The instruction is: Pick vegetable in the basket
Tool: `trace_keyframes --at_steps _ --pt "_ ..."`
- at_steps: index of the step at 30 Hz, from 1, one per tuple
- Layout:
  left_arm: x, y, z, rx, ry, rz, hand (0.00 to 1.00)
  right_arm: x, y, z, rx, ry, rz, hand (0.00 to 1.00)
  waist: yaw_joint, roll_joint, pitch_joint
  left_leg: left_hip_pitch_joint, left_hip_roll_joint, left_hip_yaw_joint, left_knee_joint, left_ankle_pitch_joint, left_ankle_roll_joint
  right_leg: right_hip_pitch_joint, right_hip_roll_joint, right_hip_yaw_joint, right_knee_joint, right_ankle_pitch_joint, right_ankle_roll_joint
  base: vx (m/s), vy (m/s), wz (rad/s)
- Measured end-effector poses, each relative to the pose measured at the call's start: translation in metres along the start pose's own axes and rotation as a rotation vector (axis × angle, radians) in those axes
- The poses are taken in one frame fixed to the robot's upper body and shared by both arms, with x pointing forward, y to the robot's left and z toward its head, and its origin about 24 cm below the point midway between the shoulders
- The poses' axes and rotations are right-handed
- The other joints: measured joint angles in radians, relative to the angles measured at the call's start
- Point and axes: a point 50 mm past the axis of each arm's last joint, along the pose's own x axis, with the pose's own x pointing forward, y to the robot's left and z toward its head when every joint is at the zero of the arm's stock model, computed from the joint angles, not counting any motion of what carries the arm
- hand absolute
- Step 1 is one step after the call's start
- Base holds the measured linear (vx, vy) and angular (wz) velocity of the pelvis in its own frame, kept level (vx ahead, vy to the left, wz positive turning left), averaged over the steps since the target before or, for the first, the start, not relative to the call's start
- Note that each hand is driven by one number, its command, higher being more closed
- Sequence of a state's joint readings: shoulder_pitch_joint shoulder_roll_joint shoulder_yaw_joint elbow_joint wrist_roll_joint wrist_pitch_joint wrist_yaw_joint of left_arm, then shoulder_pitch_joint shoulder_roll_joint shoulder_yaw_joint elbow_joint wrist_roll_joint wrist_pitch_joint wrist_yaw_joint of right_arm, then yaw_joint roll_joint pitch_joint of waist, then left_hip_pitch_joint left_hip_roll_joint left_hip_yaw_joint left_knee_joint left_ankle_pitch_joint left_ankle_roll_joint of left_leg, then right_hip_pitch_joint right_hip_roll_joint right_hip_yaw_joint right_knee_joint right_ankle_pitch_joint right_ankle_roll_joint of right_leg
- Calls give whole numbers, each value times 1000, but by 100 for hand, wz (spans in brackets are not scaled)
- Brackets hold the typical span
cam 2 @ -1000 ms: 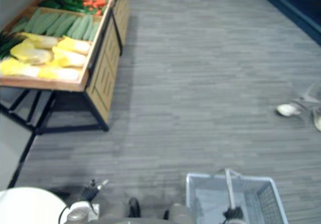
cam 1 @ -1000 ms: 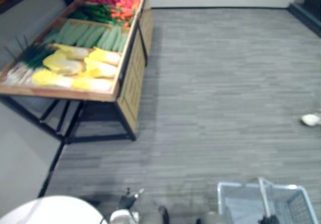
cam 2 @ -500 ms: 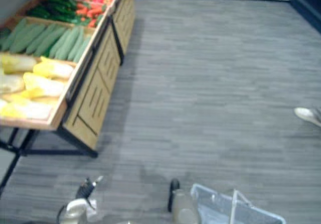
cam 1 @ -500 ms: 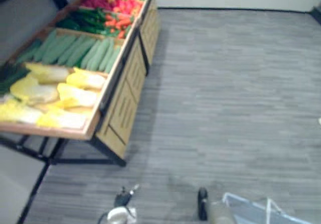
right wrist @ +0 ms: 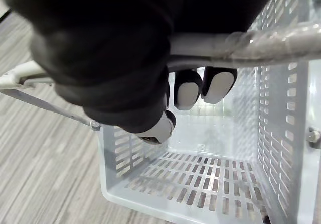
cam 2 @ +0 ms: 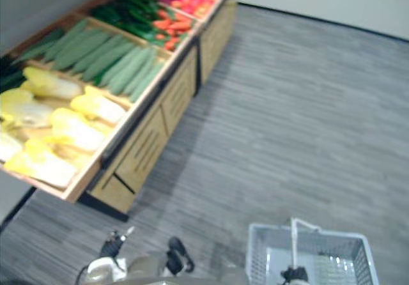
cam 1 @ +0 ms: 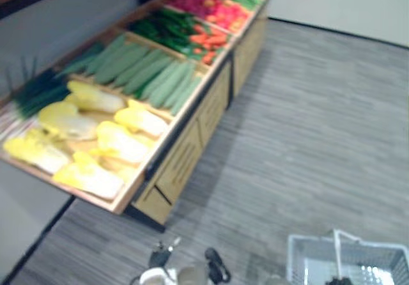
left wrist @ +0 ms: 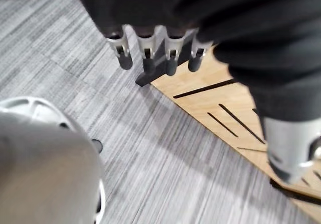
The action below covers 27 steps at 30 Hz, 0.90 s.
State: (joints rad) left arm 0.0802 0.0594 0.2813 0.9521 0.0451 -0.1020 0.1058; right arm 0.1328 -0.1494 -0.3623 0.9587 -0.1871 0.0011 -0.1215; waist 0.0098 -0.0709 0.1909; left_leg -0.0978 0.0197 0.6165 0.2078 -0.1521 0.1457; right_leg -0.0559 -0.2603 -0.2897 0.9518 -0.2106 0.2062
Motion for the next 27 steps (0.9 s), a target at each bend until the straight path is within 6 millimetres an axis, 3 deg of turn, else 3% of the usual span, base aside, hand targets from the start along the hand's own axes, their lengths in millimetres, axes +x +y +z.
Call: trace_keyframes --at_steps 2,4,6,7,9,12,13,14,15,16,17,18,19,21,23,25,27 --pt "-1 8 -8 17 42 22 0 0 1 3 6 -8 -2 100 -11 6 4 81 -17 -94 -41 -5 -9 -47 -6 24 63 -14 -25 499 -5 164" --pt "-2 14 -12 25 55 37 0 0 1 4 8 -22 -3 100 -13 21 10 147 -18 -197 -80 1 -30 -81 -8 29 -25 -29 -48 405 -107 151" --pt "-1 19 -7 29 31 47 0 1 0 7 25 -36 -6 100 -18 29 11 173 -5 -351 -110 12 -81 -118 14 116 -325 -29 -52 462 -289 193" --pt "0 19 -5 29 24 49 0 1 0 7 33 -36 -9 100 -18 29 11 172 -3 -388 -113 10 -91 -122 20 165 -418 -24 -45 376 -339 183" --pt "2 24 0 26 12 64 0 3 -1 7 62 -25 -17 100 -12 24 9 158 14 -531 -110 -20 -162 -132 31 402 -715 27 -39 318 -432 169" --pt "3 39 4 -30 -1 127 0 0 7 -6 105 31 1 100 -2 8 0 143 67 -662 -52 -80 -238 -127 40 501 -776 61 -26 340 -637 158" --pt "2 49 5 -59 -13 166 0 -3 16 -13 115 55 20 100 9 -13 -14 143 113 -662 -32 -102 -275 -140 54 484 -711 114 28 301 -741 117" --pt "1 45 3 -94 -7 168 0 -4 15 -16 118 69 18 100 10 16 -17 143 173 -657 -26 -95 -290 -158 95 430 -622 96 -3 355 -813 148" --pt "0 33 0 -137 4 139 0 -5 11 -21 122 80 5 100 7 42 -33 112 222 -584 -19 -25 -277 -163 108 347 -577 54 -42 281 -590 136" --pt "1 25 3 -156 -3 120 0 -5 7 -23 126 85 -3 100 -9 48 -34 106 240 -523 -21 13 -252 -149 105 307 -578 47 -55 271 -522 165" --pt "1 17 7 -181 -17 102 0 -5 0 -27 146 94 -27 100 -25 65 -32 98 282 -354 11 49 -221 -110 108 238 -599 37 -77 204 -417 130" --pt "1 15 10 -186 -30 98 0 -5 -1 -27 148 96 -33 100 -30 72 -32 102 297 -275 40 48 -226 -87 115 211 -607 37 -88 269 -534 141" --pt "2 14 23 -190 -80 93 0 -5 -4 -30 161 106 -42 100 -31 78 -31 119 303 -182 106 34 -255 -36 132 166 -641 42 -120 189 -370 94" --pt "4 15 41 -219 -140 100 0 -5 -4 -30 172 111 -46 100 -31 80 -30 146 256 -158 108 11 -296 0 145 122 -681 51 -143 109 -254 75" --pt "8 17 68 -243 -223 121 0 -6 -5 -31 196 109 -50 100 -38 87 -34 195 206 -83 -24 33 -285 22 157 63 -714 60 -157 32 -161 71" --pt "8 24 107 -237 -360 140 0 -9 -9 -39 203 124 -65 100 -42 109 -46 249 174 -96 -252 116 -288 28 180 2 -738 65 -165 -32 -57 71" --pt "6 41 143 -245 -475 187 0 -12 -2 -42 211 124 -52 100 -52 84 -32 239 168 -137 -281 150 -281 3 173 -17 -684 60 -171 -84 -37 60"
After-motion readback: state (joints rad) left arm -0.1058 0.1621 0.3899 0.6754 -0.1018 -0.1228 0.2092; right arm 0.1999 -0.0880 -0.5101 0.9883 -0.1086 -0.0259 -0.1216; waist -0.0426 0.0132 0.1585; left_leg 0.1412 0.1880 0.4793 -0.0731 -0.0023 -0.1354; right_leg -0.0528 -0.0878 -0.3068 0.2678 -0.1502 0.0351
